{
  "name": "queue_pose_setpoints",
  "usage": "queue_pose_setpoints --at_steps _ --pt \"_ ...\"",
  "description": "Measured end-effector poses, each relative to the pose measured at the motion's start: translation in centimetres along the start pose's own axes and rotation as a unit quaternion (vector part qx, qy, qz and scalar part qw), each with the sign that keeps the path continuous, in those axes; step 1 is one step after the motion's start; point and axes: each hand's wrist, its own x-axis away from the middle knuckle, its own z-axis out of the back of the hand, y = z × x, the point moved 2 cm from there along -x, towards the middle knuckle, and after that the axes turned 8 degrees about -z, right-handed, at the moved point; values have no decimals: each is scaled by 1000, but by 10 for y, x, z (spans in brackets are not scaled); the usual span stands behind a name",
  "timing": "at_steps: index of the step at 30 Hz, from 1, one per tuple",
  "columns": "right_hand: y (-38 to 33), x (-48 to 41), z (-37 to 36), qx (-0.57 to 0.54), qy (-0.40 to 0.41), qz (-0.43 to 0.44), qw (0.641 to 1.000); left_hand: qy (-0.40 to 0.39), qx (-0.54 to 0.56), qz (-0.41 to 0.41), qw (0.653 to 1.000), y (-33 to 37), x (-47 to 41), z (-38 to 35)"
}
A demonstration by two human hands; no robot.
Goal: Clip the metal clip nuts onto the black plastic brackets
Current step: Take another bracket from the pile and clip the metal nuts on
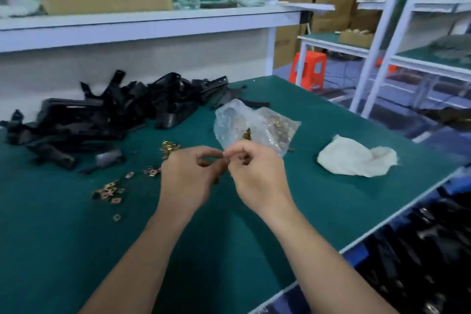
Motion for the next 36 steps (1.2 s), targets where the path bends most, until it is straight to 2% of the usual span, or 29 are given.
queue_pose_setpoints --at_steps 3,6,8,11,13,18,24,27,31,36 --pt "-7 -2 -61 18 -56 25 998 91 -122 32 988 -46 4 56" --pt "-8 -6 -119 60 -77 63 993 152 -232 73 958 -94 13 105" --pt "-8 -13 -153 86 -97 83 988 137 -294 113 939 -125 19 129" --pt "-6 -30 -196 167 -114 116 973 44 -375 168 911 -158 26 142" --pt "-5 -43 -218 197 -112 140 964 22 -389 160 907 -172 24 141" --pt "-8 -78 -262 232 -129 144 953 92 -323 86 938 -179 1 150" --pt "-27 -102 -300 277 -190 154 929 116 -217 101 964 -187 -25 158" --pt "-34 -101 -318 240 -220 87 941 138 -186 122 965 -193 -28 161" --pt "-36 -100 -315 159 -163 65 971 179 -146 163 959 -199 -28 161" --pt "-39 -102 -265 21 -108 75 991 195 -154 174 953 -197 -27 164"
